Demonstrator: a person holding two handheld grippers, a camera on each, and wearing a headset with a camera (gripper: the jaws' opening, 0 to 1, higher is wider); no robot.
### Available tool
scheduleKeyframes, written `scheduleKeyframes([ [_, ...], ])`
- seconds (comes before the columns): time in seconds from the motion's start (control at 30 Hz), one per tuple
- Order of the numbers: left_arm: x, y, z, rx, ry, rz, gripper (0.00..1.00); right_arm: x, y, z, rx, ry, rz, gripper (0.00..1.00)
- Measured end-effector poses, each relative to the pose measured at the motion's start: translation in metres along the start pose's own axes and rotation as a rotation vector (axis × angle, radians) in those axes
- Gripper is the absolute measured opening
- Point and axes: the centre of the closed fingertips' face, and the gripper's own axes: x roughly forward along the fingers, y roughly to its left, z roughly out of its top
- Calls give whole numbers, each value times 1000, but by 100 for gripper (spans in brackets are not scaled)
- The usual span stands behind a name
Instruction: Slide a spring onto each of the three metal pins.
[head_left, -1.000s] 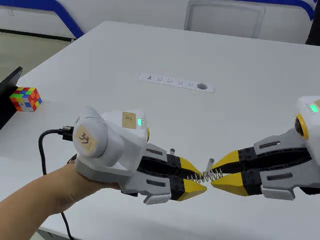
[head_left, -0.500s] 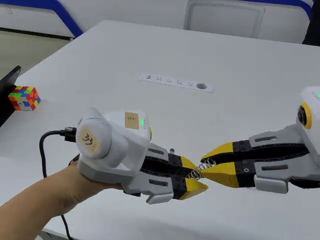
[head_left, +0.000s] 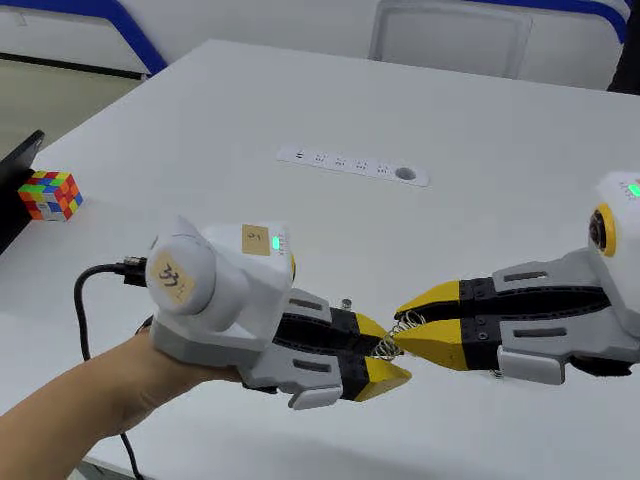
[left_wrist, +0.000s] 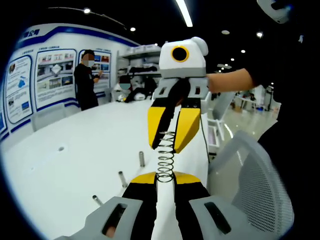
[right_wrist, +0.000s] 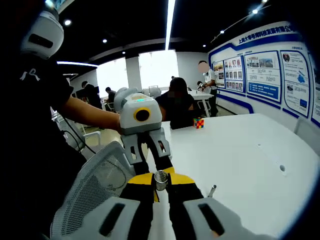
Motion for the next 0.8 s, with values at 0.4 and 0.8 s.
scheduleKeyframes([
  [0.4,-17,13,-2,-33,-25,51,35,-16,-32,2,52,-29,-103,11],
  [0.8,-39,39,-19,-48,10,162,56,-36,-79,-15,71,21,-261,11],
])
